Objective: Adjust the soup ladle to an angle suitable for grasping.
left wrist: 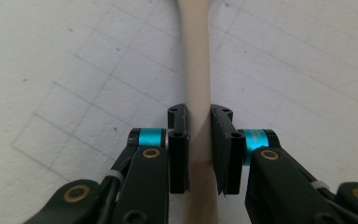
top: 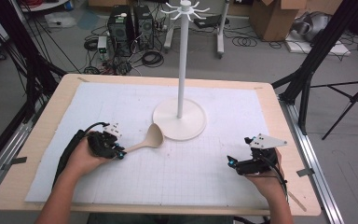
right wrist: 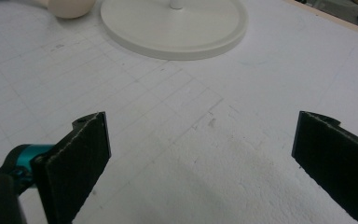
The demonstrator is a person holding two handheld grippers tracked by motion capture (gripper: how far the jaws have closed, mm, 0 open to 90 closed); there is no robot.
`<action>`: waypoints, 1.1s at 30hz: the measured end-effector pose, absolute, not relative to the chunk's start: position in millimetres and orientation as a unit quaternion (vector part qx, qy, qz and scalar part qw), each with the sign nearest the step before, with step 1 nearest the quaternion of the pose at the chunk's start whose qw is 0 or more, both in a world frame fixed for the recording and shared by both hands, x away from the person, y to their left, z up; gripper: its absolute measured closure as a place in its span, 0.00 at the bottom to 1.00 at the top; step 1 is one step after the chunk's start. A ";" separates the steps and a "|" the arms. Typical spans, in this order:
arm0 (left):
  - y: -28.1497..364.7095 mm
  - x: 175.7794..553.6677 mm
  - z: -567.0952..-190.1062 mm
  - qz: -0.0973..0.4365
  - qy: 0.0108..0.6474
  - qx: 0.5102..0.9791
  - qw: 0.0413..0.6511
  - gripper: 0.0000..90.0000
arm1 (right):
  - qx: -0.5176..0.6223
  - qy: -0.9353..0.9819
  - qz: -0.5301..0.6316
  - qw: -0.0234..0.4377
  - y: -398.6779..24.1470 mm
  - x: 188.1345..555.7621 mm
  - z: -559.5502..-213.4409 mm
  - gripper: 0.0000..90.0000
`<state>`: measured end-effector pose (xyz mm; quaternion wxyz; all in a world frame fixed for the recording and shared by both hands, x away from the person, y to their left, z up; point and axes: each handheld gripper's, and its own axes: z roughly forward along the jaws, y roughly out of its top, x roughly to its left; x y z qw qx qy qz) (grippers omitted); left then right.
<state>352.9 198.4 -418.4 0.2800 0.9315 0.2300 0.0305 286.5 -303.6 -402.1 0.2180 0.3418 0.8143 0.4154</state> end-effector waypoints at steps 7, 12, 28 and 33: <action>192.9 348.4 -418.1 0.010 0.180 0.940 0.291 0.86 | 0.342 0.815 0.414 0.217 -302.9 286.2 -402.1 0.03; 187.6 344.1 -417.5 0.009 0.160 0.941 0.298 0.86 | 0.341 0.816 0.414 0.217 -302.9 286.4 -402.2 0.03; 146.5 337.7 -417.3 0.005 0.122 0.942 0.313 0.86 | 0.344 0.814 0.412 0.222 -304.6 285.4 -401.0 0.03; 127.1 338.3 -416.5 -0.001 0.106 0.943 0.316 0.86 | 0.343 0.811 0.416 0.226 -307.4 285.1 -399.2 0.03</action>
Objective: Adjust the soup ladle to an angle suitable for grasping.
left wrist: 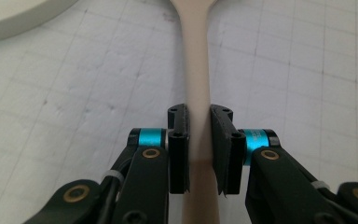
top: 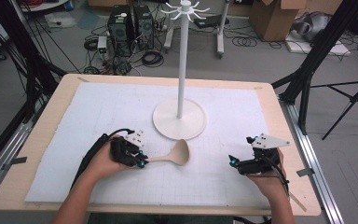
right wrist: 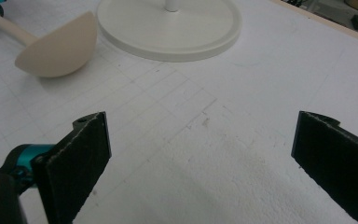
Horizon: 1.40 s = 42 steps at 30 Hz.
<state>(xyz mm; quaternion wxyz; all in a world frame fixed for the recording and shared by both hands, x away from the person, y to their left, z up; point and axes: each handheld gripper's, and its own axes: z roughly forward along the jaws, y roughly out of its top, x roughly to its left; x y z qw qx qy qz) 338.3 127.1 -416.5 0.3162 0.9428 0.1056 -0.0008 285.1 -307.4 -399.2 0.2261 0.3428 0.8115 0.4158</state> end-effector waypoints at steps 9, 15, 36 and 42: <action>96.2 338.4 -415.5 -0.007 0.083 0.945 0.316 0.86 | 0.345 0.810 0.417 0.225 -309.4 284.3 -398.4 0.03; 72.8 337.3 -417.6 -0.013 0.076 0.943 0.325 0.86 | 0.348 0.809 0.416 0.226 -311.3 284.4 -398.9 0.03; 14.9 338.8 -422.6 -0.026 0.050 0.945 0.321 0.86 | 0.349 0.808 0.418 0.227 -312.6 283.9 -398.3 0.03; 15.1 338.5 -422.5 -0.026 0.050 0.945 0.322 0.83 | 0.348 0.808 0.418 0.227 -312.8 284.2 -398.5 0.03</action>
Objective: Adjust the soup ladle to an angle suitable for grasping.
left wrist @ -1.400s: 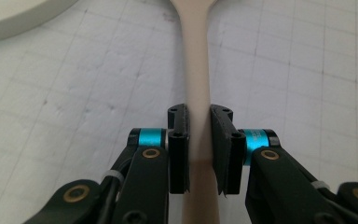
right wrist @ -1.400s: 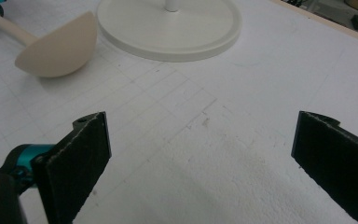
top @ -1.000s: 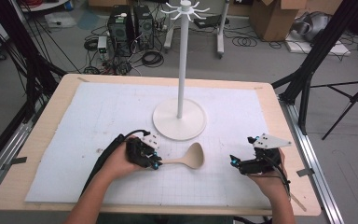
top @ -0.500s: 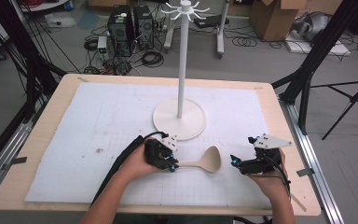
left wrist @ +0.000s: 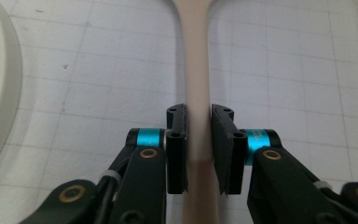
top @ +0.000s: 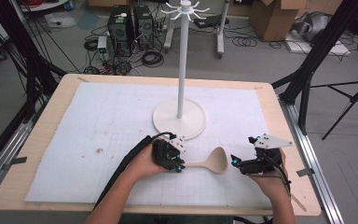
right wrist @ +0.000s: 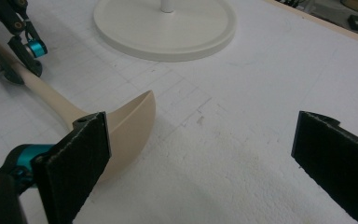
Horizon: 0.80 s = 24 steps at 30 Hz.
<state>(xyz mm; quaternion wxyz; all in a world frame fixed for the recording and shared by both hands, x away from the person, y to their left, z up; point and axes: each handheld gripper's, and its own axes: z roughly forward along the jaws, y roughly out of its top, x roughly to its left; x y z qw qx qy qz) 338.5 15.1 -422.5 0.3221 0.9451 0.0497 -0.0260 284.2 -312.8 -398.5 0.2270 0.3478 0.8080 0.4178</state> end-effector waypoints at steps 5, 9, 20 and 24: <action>22.5 341.5 -416.3 -0.020 0.073 0.939 0.336 0.59 | 0.347 0.808 0.419 0.226 -313.0 284.0 -398.4 0.03; 37.2 340.7 -409.0 -0.023 0.087 0.935 0.342 0.50 | 0.345 0.809 0.419 0.227 -313.2 283.9 -398.3 0.03; 108.3 331.4 -383.7 0.010 0.103 0.903 0.416 0.34 | 0.346 0.805 0.425 0.228 -314.4 282.5 -395.8 0.03; 136.9 325.9 -378.8 0.037 0.126 0.889 0.439 0.24 | 0.344 0.807 0.423 0.228 -313.2 283.2 -396.9 0.03</action>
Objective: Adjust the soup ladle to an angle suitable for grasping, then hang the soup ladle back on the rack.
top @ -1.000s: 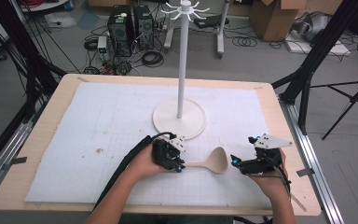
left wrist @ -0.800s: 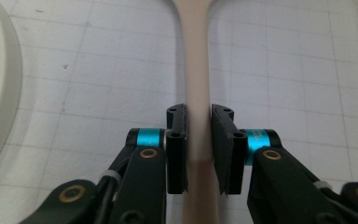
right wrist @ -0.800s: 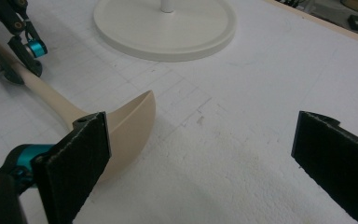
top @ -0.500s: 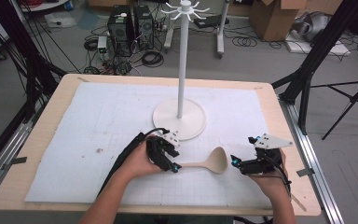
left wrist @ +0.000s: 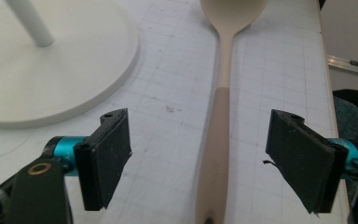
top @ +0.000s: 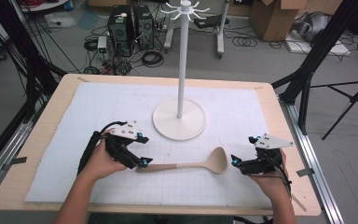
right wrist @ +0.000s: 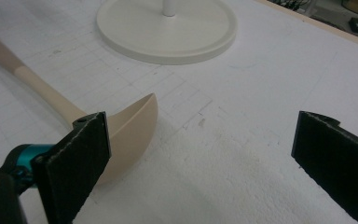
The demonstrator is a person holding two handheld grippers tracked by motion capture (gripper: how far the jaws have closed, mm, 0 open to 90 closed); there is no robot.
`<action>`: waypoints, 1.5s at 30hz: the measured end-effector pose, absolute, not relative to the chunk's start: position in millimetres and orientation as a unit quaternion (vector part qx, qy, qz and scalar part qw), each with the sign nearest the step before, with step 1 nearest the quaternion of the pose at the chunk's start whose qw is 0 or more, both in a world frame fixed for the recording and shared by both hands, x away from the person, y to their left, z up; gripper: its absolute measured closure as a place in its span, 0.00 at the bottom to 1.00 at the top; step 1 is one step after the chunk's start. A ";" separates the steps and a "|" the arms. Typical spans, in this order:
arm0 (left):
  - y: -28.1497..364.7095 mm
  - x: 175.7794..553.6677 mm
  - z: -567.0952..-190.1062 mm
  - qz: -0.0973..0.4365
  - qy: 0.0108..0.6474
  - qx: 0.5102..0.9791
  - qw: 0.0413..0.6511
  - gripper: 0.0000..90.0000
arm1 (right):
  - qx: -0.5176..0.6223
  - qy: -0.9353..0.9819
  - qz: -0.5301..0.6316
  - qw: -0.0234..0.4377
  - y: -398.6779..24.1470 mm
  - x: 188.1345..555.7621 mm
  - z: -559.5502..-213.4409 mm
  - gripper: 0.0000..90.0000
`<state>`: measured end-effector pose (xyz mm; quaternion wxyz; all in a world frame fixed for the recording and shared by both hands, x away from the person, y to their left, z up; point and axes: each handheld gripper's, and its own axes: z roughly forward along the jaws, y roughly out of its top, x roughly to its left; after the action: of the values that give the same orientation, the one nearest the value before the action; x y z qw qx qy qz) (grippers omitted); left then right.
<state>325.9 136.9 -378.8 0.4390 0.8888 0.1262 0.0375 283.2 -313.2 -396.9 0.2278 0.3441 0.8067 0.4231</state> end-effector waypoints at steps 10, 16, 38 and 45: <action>197.4 318.2 -382.7 0.070 0.187 0.852 0.484 0.13 | 0.346 0.807 0.422 0.225 -312.8 283.5 -397.9 0.03; 219.1 320.0 -380.5 0.079 0.196 0.839 0.501 0.06 | 0.348 0.806 0.424 0.222 -313.8 284.1 -398.4 0.03; 251.5 321.2 -378.5 0.081 0.223 0.814 0.531 0.02 | 0.351 0.803 0.431 0.217 -317.2 286.0 -399.0 0.03; 260.2 327.2 -379.1 0.063 0.234 0.798 0.552 0.02 | 0.354 0.799 0.435 0.216 -319.5 286.1 -398.8 0.03</action>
<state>327.2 260.2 -379.1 0.5525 0.7976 0.2337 0.0633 286.1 -319.5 -398.8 0.2164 0.3544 0.7990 0.4350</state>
